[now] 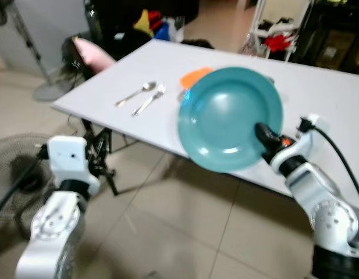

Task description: Setting the table

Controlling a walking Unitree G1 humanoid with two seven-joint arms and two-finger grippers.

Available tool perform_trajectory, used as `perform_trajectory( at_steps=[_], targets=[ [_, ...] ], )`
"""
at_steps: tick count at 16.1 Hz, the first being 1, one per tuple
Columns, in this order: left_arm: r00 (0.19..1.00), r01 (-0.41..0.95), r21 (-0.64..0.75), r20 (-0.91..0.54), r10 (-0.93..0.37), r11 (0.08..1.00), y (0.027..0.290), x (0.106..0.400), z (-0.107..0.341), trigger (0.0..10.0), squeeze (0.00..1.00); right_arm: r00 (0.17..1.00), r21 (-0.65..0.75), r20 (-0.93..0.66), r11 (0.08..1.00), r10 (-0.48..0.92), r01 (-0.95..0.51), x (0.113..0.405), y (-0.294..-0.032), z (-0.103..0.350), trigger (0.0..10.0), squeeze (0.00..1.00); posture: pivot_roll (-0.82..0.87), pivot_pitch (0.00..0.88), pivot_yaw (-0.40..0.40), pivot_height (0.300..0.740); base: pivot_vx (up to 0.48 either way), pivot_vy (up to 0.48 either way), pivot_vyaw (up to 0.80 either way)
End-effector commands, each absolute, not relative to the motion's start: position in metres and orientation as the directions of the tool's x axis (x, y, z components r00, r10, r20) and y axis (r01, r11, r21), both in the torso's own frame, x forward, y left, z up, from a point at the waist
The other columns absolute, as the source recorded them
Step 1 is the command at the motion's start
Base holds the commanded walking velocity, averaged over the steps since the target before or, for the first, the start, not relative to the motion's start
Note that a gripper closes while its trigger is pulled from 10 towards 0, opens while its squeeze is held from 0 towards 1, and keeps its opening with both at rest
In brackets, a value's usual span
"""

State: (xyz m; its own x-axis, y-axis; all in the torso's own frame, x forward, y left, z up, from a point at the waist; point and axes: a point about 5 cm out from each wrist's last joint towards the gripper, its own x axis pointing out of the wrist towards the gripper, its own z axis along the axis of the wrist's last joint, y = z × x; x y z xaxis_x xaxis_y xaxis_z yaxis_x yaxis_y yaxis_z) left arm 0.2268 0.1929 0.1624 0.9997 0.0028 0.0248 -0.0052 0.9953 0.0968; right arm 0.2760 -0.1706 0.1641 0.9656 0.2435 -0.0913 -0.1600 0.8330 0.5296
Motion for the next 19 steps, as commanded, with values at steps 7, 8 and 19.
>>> perform_trajectory(
  at_steps=[7, 8, 19],
  targets=[
    [0.998, 0.06, 0.117, -0.011, -0.06, 0.991, 0.193, 0.228, 0.159, 10.0, 0.0, 0.902, 0.627, -0.125, 0.737, 0.413, -0.251, 0.254, -0.152, 0.149, 10.0, 0.0, -0.1, 0.0, 0.044, 0.74, 0.248, 0.0, -0.28],
    [0.998, 0.064, 0.114, -0.012, -0.063, 0.991, 0.191, 0.23, 0.158, 10.0, 0.0, 0.908, 0.628, -0.134, 0.742, 0.398, -0.233, 0.253, -0.153, 0.148, 10.0, 0.0, -0.11, 0.0, 0.047, 0.74, 0.0, 0.0, 0.0],
    [0.998, 0.062, 0.143, -0.018, -0.06, 0.988, 0.189, 0.24, 0.157, 10.0, 0.0, 0.912, 0.635, -0.157, 0.746, 0.379, -0.201, 0.255, -0.154, 0.146, 10.0, 0.0, -0.11, 0.0, 0.06, 0.74, 0.0, 0.349, -0.57]
  ],
)
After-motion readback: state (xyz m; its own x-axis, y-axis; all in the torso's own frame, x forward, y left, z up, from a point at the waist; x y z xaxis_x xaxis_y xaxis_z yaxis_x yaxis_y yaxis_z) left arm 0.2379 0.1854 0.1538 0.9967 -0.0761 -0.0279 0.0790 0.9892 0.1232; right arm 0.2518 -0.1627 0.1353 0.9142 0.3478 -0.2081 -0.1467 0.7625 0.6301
